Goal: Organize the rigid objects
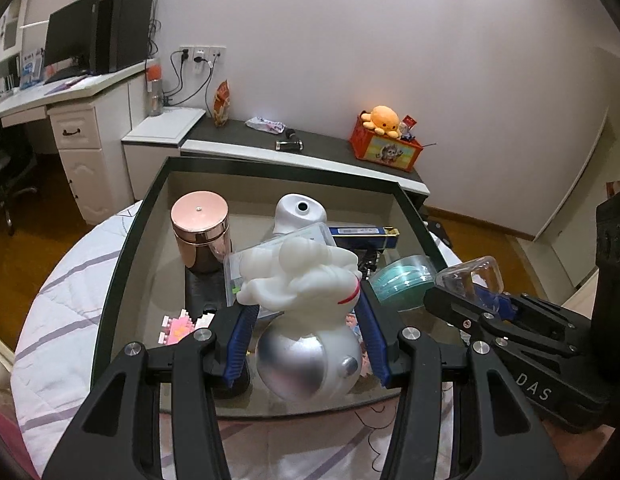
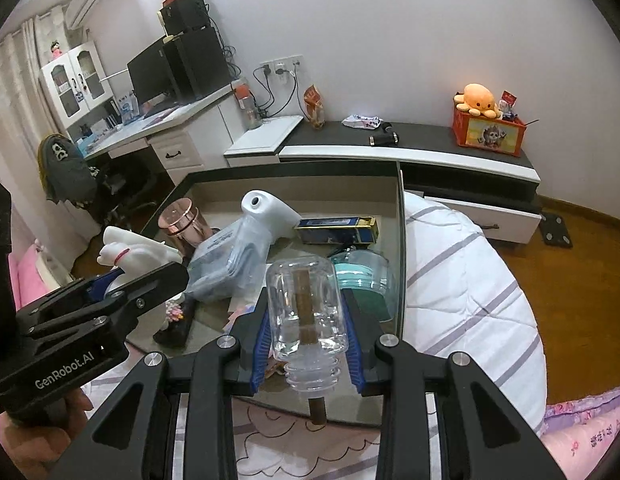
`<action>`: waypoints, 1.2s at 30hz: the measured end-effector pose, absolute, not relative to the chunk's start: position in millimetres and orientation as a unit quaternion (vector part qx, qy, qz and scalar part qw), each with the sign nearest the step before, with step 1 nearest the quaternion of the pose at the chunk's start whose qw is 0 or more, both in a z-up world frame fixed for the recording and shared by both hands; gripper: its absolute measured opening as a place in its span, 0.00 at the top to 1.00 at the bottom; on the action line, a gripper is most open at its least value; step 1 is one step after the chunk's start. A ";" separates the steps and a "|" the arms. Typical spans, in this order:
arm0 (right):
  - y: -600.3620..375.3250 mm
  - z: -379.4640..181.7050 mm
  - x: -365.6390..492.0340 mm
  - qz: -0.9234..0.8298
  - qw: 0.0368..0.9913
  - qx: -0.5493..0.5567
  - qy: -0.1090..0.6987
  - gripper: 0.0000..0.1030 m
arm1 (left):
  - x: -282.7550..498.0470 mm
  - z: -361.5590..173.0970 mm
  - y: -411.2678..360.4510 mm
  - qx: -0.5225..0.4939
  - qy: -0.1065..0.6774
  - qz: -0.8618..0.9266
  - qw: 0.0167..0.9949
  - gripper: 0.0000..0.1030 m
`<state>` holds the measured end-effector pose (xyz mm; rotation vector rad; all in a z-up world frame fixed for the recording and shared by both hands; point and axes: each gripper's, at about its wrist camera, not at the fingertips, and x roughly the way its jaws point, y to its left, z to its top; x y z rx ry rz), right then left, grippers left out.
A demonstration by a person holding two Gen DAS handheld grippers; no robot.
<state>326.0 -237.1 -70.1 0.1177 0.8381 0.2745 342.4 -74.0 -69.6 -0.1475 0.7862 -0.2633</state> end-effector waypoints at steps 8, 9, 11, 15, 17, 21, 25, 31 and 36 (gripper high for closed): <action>-231.5 -78.1 331.7 0.129 0.898 0.044 0.419 0.68 | 346.8 -77.6 -79.9 -0.053 0.399 -0.117 0.908 0.48; -230.5 -79.0 331.8 0.127 0.897 0.040 0.421 0.68 | 346.7 -78.2 -81.0 -0.048 0.401 -0.114 0.908 0.45; -230.1 -79.2 332.7 0.123 0.897 0.037 0.422 0.67 | 344.2 -77.4 -81.1 -0.041 0.395 -0.105 0.912 0.19; -231.3 -79.6 331.5 0.118 0.898 0.039 0.422 0.49 | 335.3 -69.8 -77.0 -0.039 0.378 -0.093 0.920 0.10; -232.2 -80.3 330.2 0.115 0.898 0.040 0.422 0.34 | 331.6 -66.3 -71.6 -0.046 0.375 -0.087 0.922 0.05; -237.0 -76.4 324.8 0.114 0.902 0.061 0.412 0.16 | 323.4 -57.6 -58.1 -0.056 0.368 -0.074 0.925 0.00; -234.8 -69.4 316.3 0.108 0.905 0.068 0.406 0.00 | 307.3 -47.3 -48.6 -0.057 0.352 -0.067 0.932 0.00; -236.3 -50.9 294.1 0.095 0.915 0.081 0.382 0.00 | 279.9 -34.9 -31.0 -0.053 0.339 -0.051 0.938 0.00; -231.2 -30.9 268.4 0.089 0.924 0.080 0.363 0.00 | 252.6 -17.5 -23.0 -0.044 0.320 -0.038 0.946 0.00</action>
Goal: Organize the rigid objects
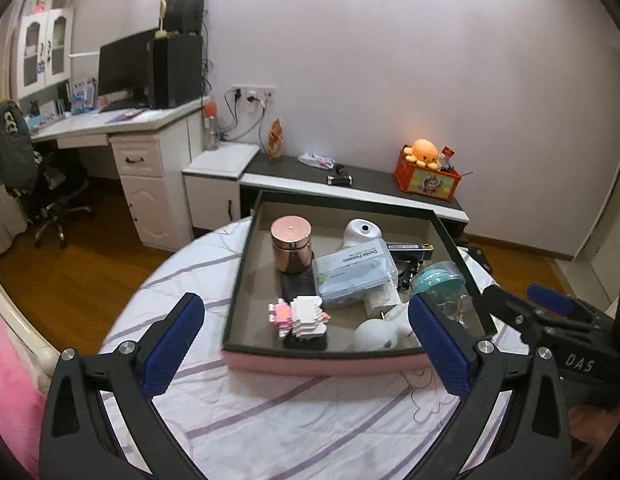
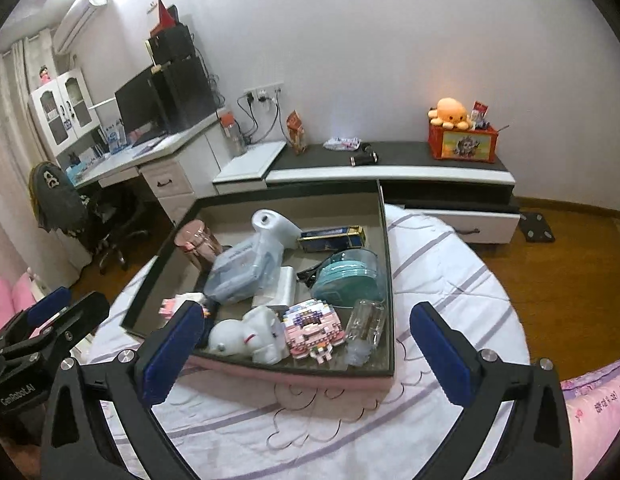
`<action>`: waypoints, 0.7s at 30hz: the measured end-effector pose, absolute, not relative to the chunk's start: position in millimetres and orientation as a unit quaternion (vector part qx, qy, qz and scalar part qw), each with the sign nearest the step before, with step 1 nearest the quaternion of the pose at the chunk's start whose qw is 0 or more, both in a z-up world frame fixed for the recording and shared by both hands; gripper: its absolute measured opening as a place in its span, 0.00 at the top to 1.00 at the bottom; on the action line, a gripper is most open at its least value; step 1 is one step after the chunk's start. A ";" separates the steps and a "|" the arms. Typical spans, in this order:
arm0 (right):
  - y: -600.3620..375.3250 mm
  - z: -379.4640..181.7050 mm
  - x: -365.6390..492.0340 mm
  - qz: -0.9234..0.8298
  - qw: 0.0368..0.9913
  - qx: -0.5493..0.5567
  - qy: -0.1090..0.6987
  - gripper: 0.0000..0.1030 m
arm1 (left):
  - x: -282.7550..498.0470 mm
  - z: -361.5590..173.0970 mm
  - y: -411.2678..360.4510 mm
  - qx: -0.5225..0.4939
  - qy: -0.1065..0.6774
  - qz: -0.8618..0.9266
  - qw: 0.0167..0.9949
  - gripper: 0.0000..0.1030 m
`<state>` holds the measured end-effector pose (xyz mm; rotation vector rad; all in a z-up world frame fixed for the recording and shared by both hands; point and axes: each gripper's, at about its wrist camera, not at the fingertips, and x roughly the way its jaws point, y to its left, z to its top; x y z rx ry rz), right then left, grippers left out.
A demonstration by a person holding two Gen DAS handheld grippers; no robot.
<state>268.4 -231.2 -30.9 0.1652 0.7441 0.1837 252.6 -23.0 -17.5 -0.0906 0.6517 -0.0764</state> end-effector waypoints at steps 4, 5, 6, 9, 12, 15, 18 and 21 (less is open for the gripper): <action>-223.9 -10.9 238.5 0.077 0.935 0.063 0.339 0.00 | 223.2 -3.6 -17.6 -0.027 0.302 -0.020 0.953 0.00; -221.5 -5.5 229.1 0.075 0.938 0.058 0.332 0.00 | 219.1 -1.3 -15.7 -0.027 0.300 -0.018 0.953 0.00; -219.9 -1.7 222.2 0.074 0.940 0.056 0.328 0.00 | 212.7 1.3 -13.0 -0.027 0.297 -0.017 0.954 0.00; -214.1 14.7 193.1 0.073 0.948 0.049 0.307 0.00 | 190.9 10.5 -5.3 -0.027 0.283 -0.008 0.959 0.00; -211.4 26.9 165.6 0.067 0.954 0.046 0.288 0.00 | 170.7 16.5 1.4 -0.024 0.272 0.000 0.962 0.00; -209.9 34.5 140.0 0.064 0.959 0.042 0.274 0.00 | 150.2 19.6 7.3 -0.021 0.268 0.008 0.963 0.00; -209.2 41.8 115.2 0.067 0.961 0.042 0.264 0.00 | 130.3 23.2 9.5 -0.022 0.264 0.010 0.964 0.00; -210.1 48.6 90.2 0.069 0.964 0.042 0.252 0.00 | 108.8 28.4 6.7 -0.012 0.258 0.011 0.966 0.00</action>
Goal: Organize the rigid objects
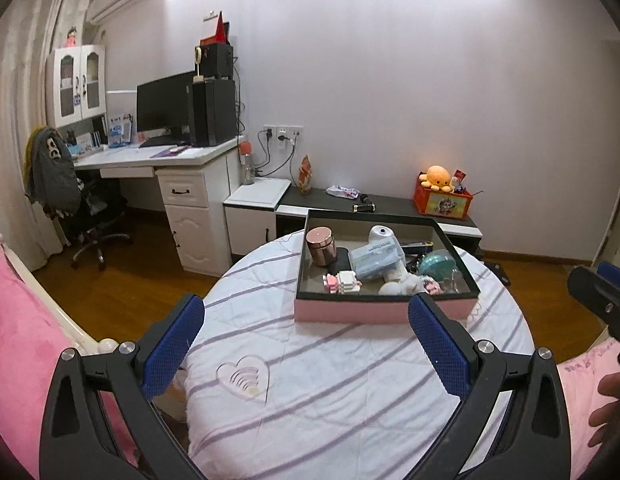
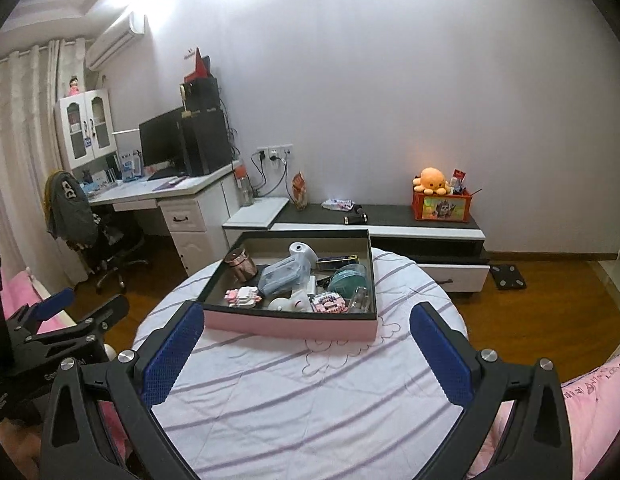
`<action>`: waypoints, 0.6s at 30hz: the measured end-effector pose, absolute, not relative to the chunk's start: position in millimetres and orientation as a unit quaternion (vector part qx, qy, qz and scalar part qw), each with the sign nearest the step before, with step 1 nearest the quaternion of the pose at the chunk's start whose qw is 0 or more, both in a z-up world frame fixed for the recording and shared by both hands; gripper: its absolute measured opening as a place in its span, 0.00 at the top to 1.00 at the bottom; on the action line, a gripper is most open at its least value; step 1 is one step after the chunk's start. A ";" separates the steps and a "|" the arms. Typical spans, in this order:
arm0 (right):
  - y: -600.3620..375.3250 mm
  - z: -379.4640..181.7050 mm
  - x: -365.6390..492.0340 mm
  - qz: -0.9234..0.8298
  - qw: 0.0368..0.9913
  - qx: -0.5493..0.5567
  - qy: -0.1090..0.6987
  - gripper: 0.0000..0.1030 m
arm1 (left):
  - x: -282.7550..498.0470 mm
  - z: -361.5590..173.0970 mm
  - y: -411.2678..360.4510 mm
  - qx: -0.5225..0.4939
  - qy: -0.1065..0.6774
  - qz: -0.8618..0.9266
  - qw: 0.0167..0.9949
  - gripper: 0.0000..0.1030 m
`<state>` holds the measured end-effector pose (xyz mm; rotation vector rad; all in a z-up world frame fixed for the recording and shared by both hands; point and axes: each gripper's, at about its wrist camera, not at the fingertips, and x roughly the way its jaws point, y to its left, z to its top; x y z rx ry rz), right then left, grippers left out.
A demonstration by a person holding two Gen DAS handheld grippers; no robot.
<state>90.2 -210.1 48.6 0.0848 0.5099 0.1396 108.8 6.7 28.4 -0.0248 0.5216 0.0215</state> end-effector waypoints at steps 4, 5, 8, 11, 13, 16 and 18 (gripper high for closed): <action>-216.5 56.8 54.9 0.067 0.969 0.048 0.234 0.00 | 74.3 35.3 2.6 -0.006 0.248 0.014 0.969 0.00; -218.4 58.4 46.9 0.064 0.970 0.051 0.228 0.00 | 64.8 36.8 2.0 -0.009 0.245 0.016 0.969 0.00; -222.0 59.7 21.8 0.058 0.973 0.062 0.216 0.00 | 40.1 38.7 -0.5 -0.013 0.240 0.024 0.970 0.00; -221.9 55.5 3.2 0.054 0.974 0.063 0.210 0.00 | 16.2 38.8 -0.8 -0.017 0.234 0.027 0.972 0.00; -220.5 50.6 -9.0 0.054 0.974 0.062 0.209 0.00 | 3.3 38.5 -0.8 -0.019 0.229 0.029 0.973 0.00; -215.9 47.7 -23.7 0.055 0.975 0.056 0.209 0.00 | -13.9 40.3 -1.8 -0.016 0.221 0.029 0.975 0.00; -213.5 49.0 -32.4 0.054 0.976 0.050 0.203 0.00 | -21.4 43.3 -2.5 -0.008 0.215 0.032 0.976 0.00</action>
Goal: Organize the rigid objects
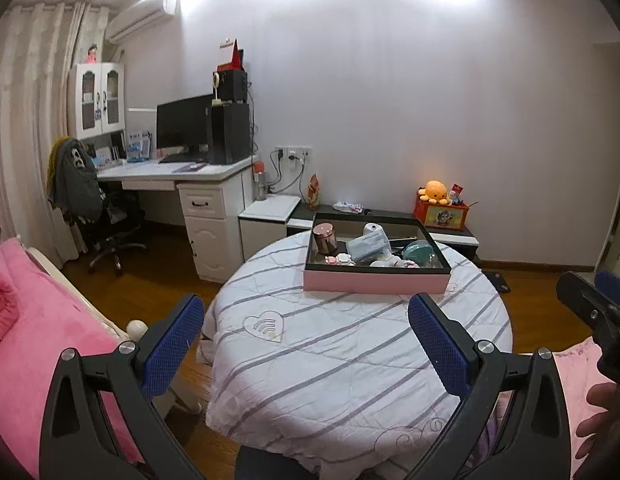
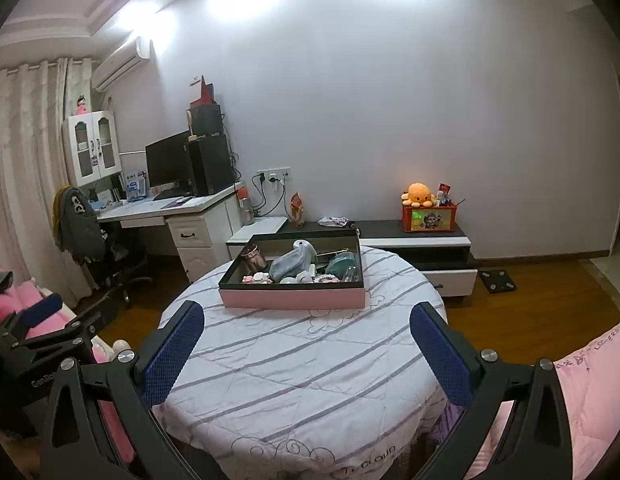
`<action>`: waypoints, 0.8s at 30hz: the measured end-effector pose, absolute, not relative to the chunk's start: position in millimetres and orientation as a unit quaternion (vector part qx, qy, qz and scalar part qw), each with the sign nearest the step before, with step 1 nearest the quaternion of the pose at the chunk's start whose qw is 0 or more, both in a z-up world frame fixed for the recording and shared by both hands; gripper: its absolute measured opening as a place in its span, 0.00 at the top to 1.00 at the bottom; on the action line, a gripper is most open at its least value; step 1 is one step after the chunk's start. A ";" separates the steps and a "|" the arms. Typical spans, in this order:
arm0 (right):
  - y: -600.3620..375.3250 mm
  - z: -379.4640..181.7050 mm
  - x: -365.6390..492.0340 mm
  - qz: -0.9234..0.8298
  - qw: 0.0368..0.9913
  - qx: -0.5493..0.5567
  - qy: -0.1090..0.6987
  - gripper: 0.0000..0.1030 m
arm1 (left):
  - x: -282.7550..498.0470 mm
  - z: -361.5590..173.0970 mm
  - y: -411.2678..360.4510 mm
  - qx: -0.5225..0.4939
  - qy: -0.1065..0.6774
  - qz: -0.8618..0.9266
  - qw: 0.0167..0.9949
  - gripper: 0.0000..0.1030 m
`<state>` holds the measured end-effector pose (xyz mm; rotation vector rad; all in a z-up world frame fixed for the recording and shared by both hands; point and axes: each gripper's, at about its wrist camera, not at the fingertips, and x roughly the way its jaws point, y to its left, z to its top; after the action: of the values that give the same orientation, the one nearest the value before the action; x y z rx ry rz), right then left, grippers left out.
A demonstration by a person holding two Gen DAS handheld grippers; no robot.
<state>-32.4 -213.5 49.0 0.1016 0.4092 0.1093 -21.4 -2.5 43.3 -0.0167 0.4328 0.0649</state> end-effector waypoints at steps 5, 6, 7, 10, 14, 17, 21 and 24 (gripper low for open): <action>-210.8 52.0 -41.3 0.052 0.978 0.047 0.194 0.00 | -28.5 49.2 -1.8 -0.005 0.206 0.037 0.978 0.00; -210.9 51.7 -41.6 0.051 0.978 0.047 0.194 0.00 | -29.0 49.3 -1.8 -0.005 0.206 0.037 0.978 0.00; -211.0 51.8 -42.6 0.050 0.978 0.048 0.195 0.00 | -29.6 49.4 -1.9 -0.005 0.206 0.038 0.978 0.00; -209.3 52.6 -44.7 0.053 0.978 0.048 0.195 0.00 | -30.8 49.9 -2.1 -0.005 0.205 0.039 0.978 0.00; -207.9 53.6 -45.1 0.055 0.978 0.045 0.195 0.00 | -32.7 49.9 -2.3 -0.007 0.204 0.038 0.978 0.00; -207.1 53.7 -45.2 0.054 0.978 0.045 0.195 0.00 | -32.7 49.8 -2.8 -0.006 0.206 0.038 0.978 0.00; -207.4 54.3 -45.2 0.054 0.978 0.044 0.195 0.00 | -33.3 48.4 -2.6 -0.006 0.209 0.036 0.977 0.00; -207.0 54.4 -45.2 0.054 0.978 0.044 0.195 0.00 | -33.4 49.1 -2.5 -0.007 0.209 0.034 0.977 0.00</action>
<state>-45.2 -207.0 54.4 0.0887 0.3926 0.1078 -33.4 -2.5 49.1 -0.0135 0.4216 0.0689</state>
